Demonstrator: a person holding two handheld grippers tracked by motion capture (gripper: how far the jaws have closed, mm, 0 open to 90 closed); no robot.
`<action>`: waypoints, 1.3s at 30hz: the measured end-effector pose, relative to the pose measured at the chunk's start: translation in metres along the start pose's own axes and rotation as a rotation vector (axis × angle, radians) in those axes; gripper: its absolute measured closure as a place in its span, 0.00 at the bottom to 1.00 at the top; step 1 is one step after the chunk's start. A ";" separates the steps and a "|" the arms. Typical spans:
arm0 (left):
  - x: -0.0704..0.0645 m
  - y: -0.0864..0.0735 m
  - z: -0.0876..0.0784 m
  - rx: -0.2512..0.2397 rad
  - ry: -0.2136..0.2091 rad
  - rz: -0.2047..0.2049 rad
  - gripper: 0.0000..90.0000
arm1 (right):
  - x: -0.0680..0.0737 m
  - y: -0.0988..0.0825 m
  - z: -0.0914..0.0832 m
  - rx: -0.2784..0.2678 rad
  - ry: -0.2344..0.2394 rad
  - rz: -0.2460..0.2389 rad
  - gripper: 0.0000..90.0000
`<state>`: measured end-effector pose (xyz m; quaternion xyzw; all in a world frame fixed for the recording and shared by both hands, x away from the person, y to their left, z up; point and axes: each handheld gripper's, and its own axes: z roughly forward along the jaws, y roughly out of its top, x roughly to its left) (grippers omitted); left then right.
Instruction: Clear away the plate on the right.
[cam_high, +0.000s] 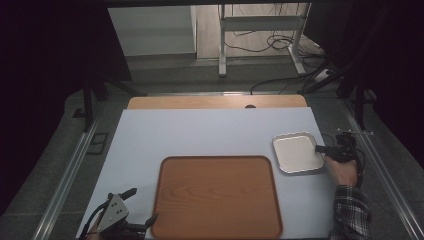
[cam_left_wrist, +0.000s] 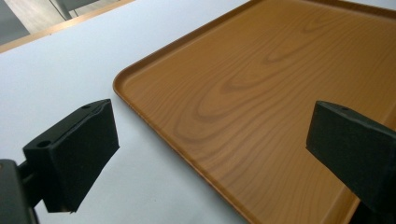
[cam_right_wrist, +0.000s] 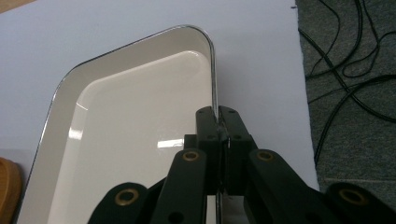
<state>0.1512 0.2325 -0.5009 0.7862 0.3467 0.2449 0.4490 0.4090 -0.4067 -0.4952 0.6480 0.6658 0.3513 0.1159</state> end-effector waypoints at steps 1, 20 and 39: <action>0.000 0.000 0.000 -0.001 0.000 0.000 0.02 | 0.000 0.000 0.000 0.000 0.000 0.000 0.98; -0.001 0.000 -0.001 -0.003 0.001 0.008 0.02 | 0.015 -0.008 -0.020 -0.043 0.067 0.030 0.98; -0.001 0.000 -0.001 -0.003 0.002 0.009 0.02 | 0.060 -0.019 -0.022 -0.019 0.169 -0.016 0.97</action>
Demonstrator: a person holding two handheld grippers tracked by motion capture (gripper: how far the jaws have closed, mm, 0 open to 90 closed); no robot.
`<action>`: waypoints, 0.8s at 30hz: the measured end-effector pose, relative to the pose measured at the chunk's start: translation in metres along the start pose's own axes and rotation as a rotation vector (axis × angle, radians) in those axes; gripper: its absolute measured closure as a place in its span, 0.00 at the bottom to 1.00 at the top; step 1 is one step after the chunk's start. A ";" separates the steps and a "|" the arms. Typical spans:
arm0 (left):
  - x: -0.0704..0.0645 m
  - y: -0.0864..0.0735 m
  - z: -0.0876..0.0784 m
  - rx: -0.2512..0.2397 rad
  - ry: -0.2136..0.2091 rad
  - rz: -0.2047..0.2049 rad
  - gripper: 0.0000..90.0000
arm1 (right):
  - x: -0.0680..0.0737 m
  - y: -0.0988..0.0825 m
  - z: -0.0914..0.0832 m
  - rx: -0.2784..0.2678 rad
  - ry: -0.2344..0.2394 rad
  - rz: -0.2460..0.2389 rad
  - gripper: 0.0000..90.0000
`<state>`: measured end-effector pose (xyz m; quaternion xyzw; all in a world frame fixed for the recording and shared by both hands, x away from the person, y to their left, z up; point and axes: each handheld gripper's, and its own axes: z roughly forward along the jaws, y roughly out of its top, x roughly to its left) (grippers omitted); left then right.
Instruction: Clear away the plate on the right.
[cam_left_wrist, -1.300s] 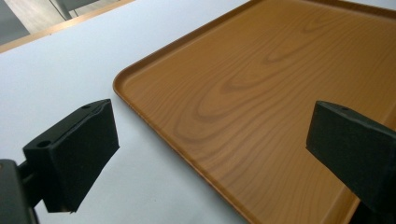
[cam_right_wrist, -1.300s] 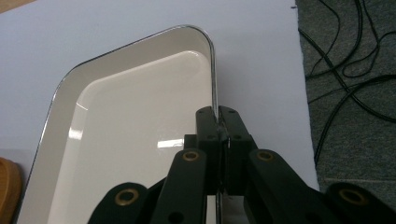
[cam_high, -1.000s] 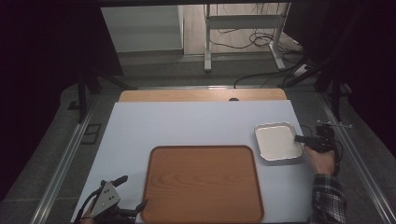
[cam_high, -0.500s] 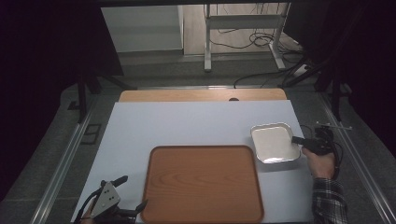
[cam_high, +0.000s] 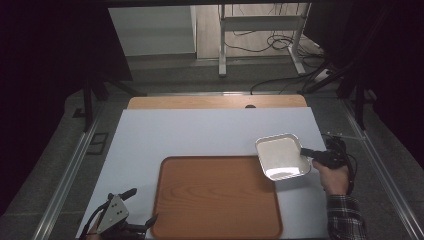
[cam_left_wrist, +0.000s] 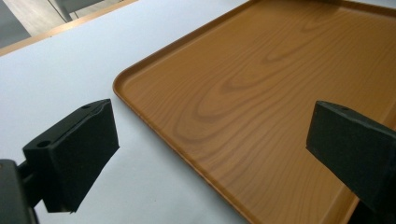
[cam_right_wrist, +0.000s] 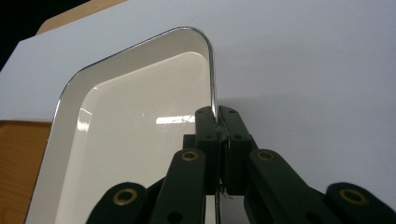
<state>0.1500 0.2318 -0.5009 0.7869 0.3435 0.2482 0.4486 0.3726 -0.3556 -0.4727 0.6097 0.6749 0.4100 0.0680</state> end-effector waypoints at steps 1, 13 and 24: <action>0.000 0.000 0.000 0.000 0.000 0.000 0.02 | 0.000 0.000 0.000 0.000 0.000 0.000 0.97; 0.000 0.000 0.000 0.000 0.000 0.001 0.02 | 0.037 -0.010 0.012 0.041 0.102 -0.030 0.97; 0.000 0.000 0.000 0.002 0.002 0.006 0.02 | 0.078 -0.026 0.029 0.095 0.164 -0.080 0.97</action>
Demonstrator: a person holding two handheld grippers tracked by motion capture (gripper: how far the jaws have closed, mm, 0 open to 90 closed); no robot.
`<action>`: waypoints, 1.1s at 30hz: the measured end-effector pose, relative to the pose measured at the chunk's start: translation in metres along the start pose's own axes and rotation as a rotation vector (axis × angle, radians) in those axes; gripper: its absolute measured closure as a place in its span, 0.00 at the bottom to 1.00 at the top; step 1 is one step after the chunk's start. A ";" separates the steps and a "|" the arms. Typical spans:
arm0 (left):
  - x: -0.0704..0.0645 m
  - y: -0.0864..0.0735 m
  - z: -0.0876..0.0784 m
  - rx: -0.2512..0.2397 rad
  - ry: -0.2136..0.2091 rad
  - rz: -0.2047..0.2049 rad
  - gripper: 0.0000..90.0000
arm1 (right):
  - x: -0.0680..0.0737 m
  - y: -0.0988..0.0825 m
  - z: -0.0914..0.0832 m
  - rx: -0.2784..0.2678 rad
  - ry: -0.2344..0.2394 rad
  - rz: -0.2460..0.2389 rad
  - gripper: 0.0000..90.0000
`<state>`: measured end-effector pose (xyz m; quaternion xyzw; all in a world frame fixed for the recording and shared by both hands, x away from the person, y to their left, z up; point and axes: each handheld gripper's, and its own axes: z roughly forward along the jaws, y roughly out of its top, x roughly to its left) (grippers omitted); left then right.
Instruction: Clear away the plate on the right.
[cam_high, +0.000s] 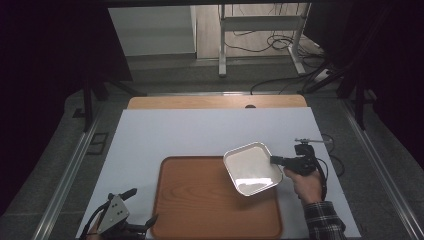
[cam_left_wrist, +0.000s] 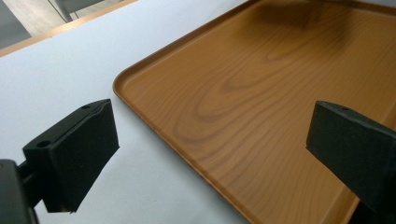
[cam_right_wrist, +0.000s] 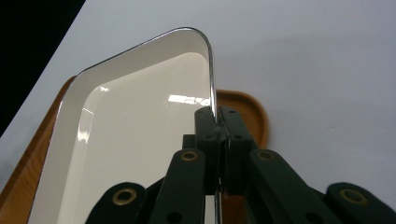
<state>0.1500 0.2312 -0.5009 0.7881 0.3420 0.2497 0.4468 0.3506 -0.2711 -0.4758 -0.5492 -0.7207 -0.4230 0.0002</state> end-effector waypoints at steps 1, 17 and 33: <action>0.000 0.000 0.000 0.000 0.000 0.000 0.02 | 0.003 -0.001 0.002 0.006 0.000 -0.008 0.97; 0.000 0.000 0.000 0.002 -0.001 0.006 0.02 | 0.041 -0.011 0.040 0.065 0.035 -0.035 0.97; 0.001 -0.001 -0.001 -0.011 -0.002 -0.004 0.02 | 0.051 -0.017 0.068 0.101 -0.025 -0.052 0.97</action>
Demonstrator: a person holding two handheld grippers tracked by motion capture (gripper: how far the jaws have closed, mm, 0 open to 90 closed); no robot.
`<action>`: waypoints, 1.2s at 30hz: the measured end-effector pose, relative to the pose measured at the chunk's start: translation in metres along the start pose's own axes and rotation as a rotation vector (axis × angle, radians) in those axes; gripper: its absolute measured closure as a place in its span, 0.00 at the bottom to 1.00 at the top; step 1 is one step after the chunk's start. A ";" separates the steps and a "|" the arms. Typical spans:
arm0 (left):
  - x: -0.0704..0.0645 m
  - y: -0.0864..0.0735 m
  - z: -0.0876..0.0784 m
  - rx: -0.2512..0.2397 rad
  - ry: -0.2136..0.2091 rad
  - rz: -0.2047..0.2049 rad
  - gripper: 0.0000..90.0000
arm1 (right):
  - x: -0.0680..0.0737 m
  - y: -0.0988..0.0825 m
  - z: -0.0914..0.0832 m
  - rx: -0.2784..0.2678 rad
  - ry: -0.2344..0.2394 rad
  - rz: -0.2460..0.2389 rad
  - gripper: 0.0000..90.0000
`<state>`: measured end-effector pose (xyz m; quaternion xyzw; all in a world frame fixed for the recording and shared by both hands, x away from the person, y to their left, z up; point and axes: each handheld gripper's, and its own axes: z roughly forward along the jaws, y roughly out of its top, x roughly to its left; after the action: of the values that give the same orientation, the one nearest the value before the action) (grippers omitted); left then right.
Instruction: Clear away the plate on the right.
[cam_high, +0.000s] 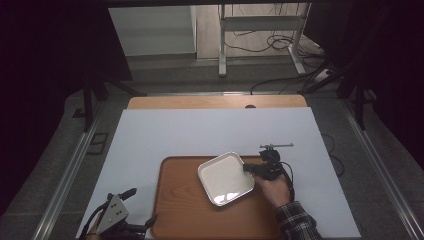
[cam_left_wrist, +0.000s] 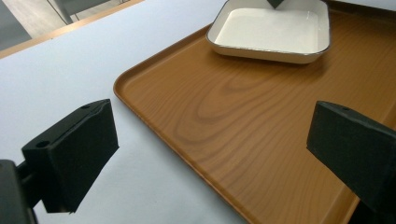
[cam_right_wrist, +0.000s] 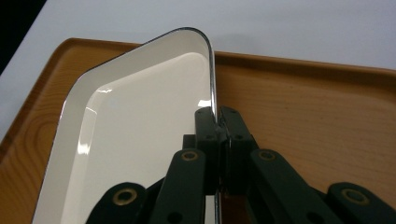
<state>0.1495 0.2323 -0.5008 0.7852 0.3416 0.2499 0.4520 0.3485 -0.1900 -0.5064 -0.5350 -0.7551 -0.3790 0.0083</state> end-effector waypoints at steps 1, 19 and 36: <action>0.000 0.000 0.000 0.000 -0.001 0.002 0.02 | -0.002 -0.001 0.002 0.004 -0.004 0.007 0.97; -0.001 0.000 -0.001 -0.002 -0.002 0.012 0.02 | 0.006 -0.003 -0.010 -0.021 -0.002 -0.146 0.67; 0.000 0.000 -0.001 -0.005 -0.004 0.013 0.02 | 0.036 -0.021 -0.042 -0.091 0.018 -0.368 0.75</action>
<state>0.1484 0.2327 -0.5005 0.7868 0.3350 0.2522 0.4529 0.2993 -0.1883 -0.4734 -0.3844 -0.8220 -0.4128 -0.0787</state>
